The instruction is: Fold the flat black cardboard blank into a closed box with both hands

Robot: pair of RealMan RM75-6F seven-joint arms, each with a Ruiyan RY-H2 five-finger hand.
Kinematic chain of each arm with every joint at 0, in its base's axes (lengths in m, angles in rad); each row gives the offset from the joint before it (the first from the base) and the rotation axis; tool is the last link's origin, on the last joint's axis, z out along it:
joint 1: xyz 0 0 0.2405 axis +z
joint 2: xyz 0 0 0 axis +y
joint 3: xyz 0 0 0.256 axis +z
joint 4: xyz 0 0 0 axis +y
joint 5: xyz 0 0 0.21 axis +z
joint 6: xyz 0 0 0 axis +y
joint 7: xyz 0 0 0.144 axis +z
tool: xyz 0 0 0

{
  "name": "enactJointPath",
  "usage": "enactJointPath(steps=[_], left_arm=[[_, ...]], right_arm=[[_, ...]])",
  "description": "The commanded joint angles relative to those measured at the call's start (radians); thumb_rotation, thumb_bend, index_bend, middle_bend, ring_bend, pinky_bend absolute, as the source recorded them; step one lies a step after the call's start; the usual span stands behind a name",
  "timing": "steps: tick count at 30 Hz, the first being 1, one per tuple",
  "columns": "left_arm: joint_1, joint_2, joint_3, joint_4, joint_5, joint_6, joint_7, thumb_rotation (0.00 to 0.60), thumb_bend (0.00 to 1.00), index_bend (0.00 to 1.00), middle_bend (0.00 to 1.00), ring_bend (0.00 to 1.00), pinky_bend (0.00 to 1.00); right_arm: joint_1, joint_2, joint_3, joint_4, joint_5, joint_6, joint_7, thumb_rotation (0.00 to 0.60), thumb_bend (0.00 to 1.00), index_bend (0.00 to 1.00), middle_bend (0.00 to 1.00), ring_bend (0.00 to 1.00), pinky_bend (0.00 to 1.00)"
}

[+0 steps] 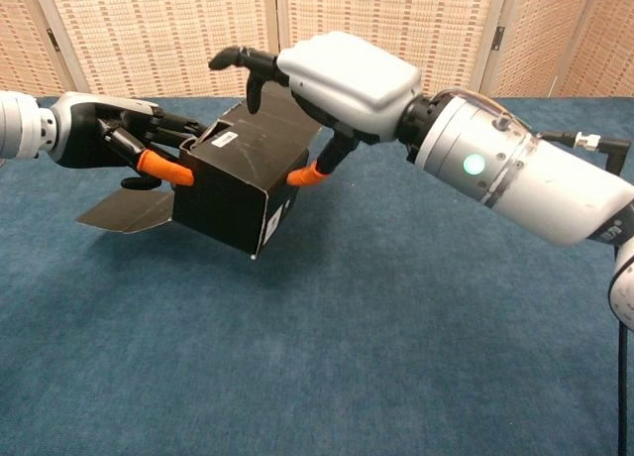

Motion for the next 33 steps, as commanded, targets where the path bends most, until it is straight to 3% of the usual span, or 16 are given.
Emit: enactJointPath(steps=[1, 8, 14, 22, 33], left_arm=[[0.004, -0.005, -0.003, 0.004, -0.001, -0.004, -0.003, 0.600, 0.24, 0.35, 0.33, 0.58, 0.84], [0.026, -0.044, 0.001, 0.035, 0.008, -0.007, 0.006, 0.600, 0.24, 0.35, 0.33, 0.58, 0.84], [0.050, -0.093, 0.010, 0.102, 0.023, 0.008, 0.109, 0.600, 0.24, 0.34, 0.32, 0.57, 0.83], [0.065, -0.138, 0.001, 0.146, -0.002, -0.012, 0.253, 0.600, 0.24, 0.29, 0.28, 0.56, 0.82], [0.068, -0.149, -0.032, 0.169, -0.049, -0.069, 0.324, 0.600, 0.24, 0.25, 0.25, 0.56, 0.81]], right_arm=[[-0.004, -0.042, -0.023, 0.057, -0.017, -0.004, 0.004, 0.600, 0.00, 0.11, 0.34, 0.79, 1.00], [-0.004, -0.142, -0.037, 0.192, -0.024, -0.010, 0.023, 0.600, 0.00, 0.11, 0.35, 0.80, 1.00], [-0.006, -0.192, -0.052, 0.291, -0.038, 0.006, 0.066, 0.600, 0.00, 0.11, 0.36, 0.80, 1.00], [-0.002, -0.222, -0.064, 0.353, -0.044, -0.002, 0.087, 0.600, 0.00, 0.11, 0.36, 0.80, 1.00], [0.045, -0.263, -0.035, 0.421, -0.026, -0.035, 0.109, 0.600, 0.00, 0.11, 0.36, 0.80, 1.00]])
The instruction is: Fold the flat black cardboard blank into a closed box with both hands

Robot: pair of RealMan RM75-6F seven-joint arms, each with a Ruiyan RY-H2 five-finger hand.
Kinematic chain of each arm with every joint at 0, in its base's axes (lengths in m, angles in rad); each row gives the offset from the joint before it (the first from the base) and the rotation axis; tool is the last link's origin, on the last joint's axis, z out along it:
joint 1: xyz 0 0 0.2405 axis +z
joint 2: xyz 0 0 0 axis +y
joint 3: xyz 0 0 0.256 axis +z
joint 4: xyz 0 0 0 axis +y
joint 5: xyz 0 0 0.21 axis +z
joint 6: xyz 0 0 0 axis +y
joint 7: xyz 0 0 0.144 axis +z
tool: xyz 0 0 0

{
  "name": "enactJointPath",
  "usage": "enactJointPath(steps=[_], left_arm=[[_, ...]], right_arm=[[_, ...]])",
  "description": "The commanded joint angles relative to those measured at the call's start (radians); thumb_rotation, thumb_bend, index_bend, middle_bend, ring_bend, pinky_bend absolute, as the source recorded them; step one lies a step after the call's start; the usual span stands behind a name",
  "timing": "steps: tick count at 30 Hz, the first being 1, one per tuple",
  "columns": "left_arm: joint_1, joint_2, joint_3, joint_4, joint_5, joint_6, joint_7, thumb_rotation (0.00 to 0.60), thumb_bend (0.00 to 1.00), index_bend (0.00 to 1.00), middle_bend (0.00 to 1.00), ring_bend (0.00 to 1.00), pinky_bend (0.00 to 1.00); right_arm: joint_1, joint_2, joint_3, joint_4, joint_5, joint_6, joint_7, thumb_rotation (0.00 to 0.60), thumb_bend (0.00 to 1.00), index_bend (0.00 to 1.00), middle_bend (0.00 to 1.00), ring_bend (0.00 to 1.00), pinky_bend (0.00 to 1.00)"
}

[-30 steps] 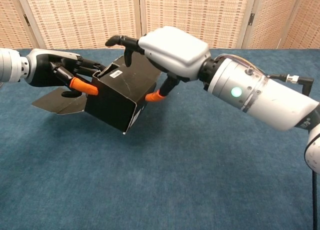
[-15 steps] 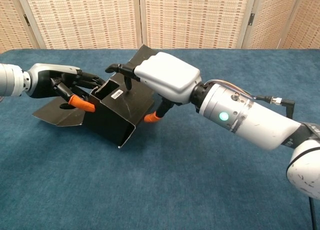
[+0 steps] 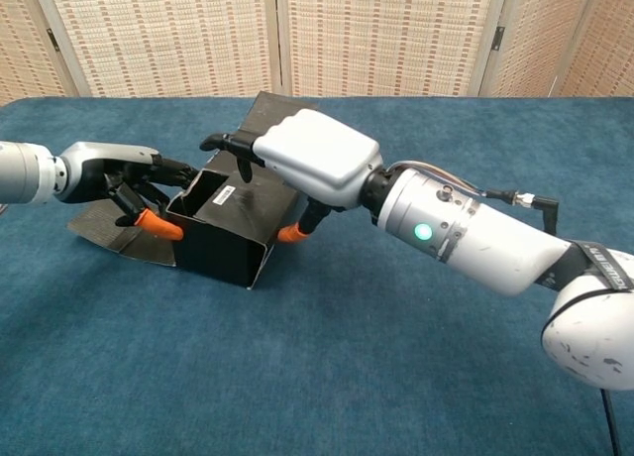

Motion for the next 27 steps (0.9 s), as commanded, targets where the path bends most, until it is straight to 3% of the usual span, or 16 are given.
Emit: enactJointPath(steps=[1, 12, 20, 27], left_arm=[[-0.001, 0.001, -0.007, -0.001, -0.001, -0.009, 0.005, 0.600, 0.24, 0.24, 0.24, 0.56, 0.81], [-0.007, -0.003, -0.019, 0.008, 0.026, -0.028, -0.022, 0.600, 0.24, 0.20, 0.22, 0.55, 0.80], [-0.002, -0.008, -0.020, 0.022, 0.039, -0.025, -0.040, 0.600, 0.24, 0.20, 0.22, 0.55, 0.80], [-0.001, -0.006, -0.019, 0.020, 0.042, -0.029, -0.044, 0.600, 0.24, 0.20, 0.22, 0.55, 0.80]], right_arm=[[0.018, -0.010, 0.007, 0.014, 0.006, -0.018, 0.009, 0.600, 0.00, 0.11, 0.36, 0.80, 1.00], [0.065, -0.040, 0.020, 0.059, 0.015, -0.044, -0.002, 0.600, 0.00, 0.15, 0.38, 0.80, 1.00], [0.081, -0.055, 0.019, 0.081, 0.027, -0.075, -0.009, 0.600, 0.05, 0.29, 0.46, 0.80, 1.00], [0.083, -0.060, 0.011, 0.088, 0.032, -0.087, -0.010, 0.600, 0.09, 0.34, 0.48, 0.81, 1.00]])
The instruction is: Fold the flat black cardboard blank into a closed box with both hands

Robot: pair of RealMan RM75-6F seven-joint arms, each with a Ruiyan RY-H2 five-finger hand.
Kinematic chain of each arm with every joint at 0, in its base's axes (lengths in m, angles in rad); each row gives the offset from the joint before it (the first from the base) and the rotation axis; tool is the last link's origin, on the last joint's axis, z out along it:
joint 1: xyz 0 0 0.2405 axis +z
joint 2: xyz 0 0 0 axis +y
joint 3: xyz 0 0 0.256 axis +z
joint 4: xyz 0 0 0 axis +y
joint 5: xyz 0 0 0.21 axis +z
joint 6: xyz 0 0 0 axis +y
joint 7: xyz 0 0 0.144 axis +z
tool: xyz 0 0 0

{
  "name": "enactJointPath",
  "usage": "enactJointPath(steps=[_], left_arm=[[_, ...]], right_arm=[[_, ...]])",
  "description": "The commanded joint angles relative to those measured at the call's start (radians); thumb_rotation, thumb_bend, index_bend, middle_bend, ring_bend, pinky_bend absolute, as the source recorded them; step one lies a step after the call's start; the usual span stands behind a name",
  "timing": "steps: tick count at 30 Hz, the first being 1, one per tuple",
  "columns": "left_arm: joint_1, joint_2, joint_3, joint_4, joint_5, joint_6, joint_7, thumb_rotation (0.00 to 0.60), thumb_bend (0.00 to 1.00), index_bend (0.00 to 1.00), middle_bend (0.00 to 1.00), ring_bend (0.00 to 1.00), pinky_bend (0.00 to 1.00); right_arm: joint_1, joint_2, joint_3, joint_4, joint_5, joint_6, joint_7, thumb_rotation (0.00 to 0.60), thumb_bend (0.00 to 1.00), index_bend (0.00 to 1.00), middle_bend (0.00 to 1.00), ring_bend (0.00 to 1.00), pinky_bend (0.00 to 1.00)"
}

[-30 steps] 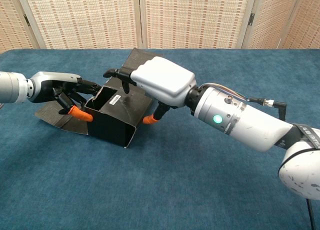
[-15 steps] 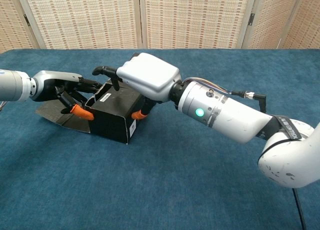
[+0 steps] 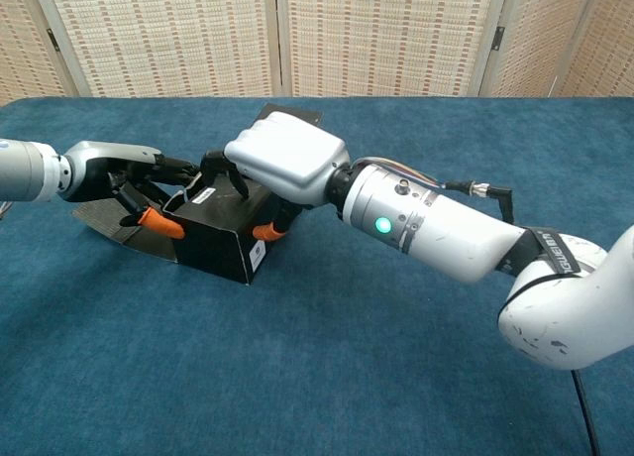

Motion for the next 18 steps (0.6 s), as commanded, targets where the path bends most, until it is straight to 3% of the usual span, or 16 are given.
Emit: enactJointPath(steps=[1, 18], left_arm=[[0.000, 0.000, -0.001, -0.002, 0.000, -0.001, -0.002, 0.600, 0.24, 0.20, 0.22, 0.55, 0.80], [-0.002, 0.011, 0.015, -0.017, 0.035, 0.010, -0.033, 0.600, 0.24, 0.16, 0.17, 0.54, 0.80]], right_arm=[[0.002, -0.001, -0.001, 0.001, 0.002, -0.003, 0.002, 0.600, 0.09, 0.34, 0.48, 0.81, 1.00], [0.002, 0.012, -0.025, -0.003, -0.001, -0.022, -0.017, 0.600, 0.09, 0.35, 0.46, 0.81, 1.00]])
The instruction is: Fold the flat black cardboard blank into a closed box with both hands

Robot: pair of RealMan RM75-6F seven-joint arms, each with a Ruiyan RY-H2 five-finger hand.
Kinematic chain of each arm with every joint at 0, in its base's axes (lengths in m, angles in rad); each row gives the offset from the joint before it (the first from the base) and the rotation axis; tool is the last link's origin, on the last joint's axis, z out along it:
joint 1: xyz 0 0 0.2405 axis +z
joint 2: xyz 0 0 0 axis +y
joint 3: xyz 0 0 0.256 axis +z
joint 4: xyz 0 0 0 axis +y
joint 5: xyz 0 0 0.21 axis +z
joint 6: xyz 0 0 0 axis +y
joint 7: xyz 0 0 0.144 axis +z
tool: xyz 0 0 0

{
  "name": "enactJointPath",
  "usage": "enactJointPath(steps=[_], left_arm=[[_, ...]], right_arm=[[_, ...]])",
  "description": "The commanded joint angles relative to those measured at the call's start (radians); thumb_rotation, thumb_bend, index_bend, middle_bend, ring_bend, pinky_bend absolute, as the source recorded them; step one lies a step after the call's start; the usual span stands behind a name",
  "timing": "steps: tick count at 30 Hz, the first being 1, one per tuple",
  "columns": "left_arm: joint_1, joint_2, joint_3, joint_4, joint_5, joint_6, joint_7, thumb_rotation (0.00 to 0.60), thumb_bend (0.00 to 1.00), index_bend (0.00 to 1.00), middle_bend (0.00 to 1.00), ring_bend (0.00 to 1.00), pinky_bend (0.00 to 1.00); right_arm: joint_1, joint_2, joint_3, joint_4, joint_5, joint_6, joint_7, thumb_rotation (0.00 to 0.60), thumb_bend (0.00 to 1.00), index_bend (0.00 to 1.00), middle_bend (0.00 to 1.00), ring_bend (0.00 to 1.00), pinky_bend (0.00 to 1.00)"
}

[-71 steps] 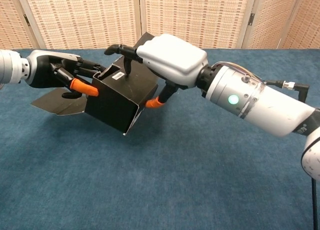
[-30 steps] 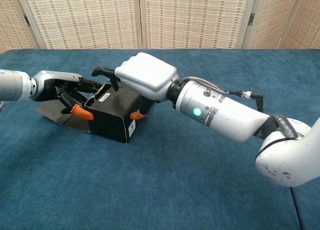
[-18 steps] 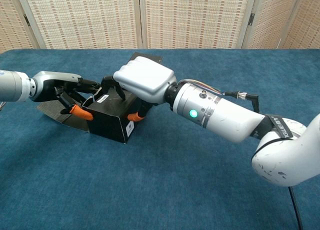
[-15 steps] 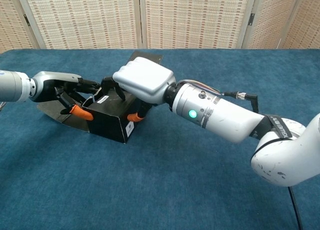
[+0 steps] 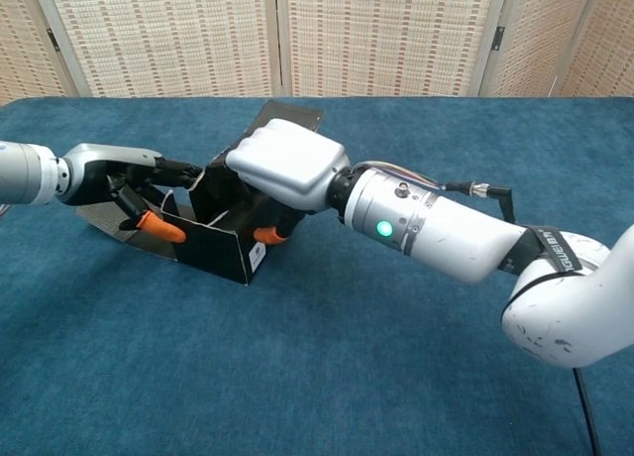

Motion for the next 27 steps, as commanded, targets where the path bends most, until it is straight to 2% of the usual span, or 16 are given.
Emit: enactJointPath(steps=[1, 6, 9, 11, 22, 27], left_arm=[[-0.001, 0.000, 0.004, 0.002, 0.002, -0.001, -0.005, 0.600, 0.24, 0.16, 0.17, 0.54, 0.80], [0.001, -0.014, -0.004, 0.020, -0.017, -0.007, -0.002, 0.600, 0.24, 0.20, 0.21, 0.54, 0.80], [0.008, -0.031, -0.016, 0.036, -0.042, -0.009, 0.017, 0.600, 0.24, 0.32, 0.31, 0.55, 0.80], [0.013, -0.039, -0.024, 0.041, -0.060, -0.010, 0.032, 0.600, 0.24, 0.36, 0.35, 0.55, 0.80], [0.027, -0.040, -0.051, 0.018, -0.097, -0.016, 0.104, 0.600, 0.24, 0.38, 0.37, 0.56, 0.80], [0.031, -0.039, -0.059, 0.008, -0.102, -0.019, 0.123, 0.600, 0.24, 0.37, 0.36, 0.56, 0.80]], right_arm=[[-0.001, 0.005, -0.005, -0.002, -0.002, -0.003, -0.003, 0.600, 0.09, 0.35, 0.46, 0.81, 1.00], [-0.001, 0.008, -0.004, -0.010, -0.001, 0.002, -0.006, 0.600, 0.09, 0.35, 0.46, 0.81, 1.00], [-0.003, 0.010, -0.003, -0.016, 0.000, 0.007, -0.010, 0.600, 0.09, 0.35, 0.44, 0.80, 1.00], [-0.005, 0.012, -0.005, -0.021, 0.000, 0.010, -0.013, 0.600, 0.09, 0.35, 0.43, 0.80, 1.00], [-0.007, 0.024, -0.013, -0.039, 0.000, -0.011, -0.036, 0.600, 0.09, 0.35, 0.42, 0.80, 1.00], [-0.004, 0.025, -0.039, -0.032, -0.014, -0.049, -0.061, 0.600, 0.09, 0.35, 0.43, 0.80, 1.00]])
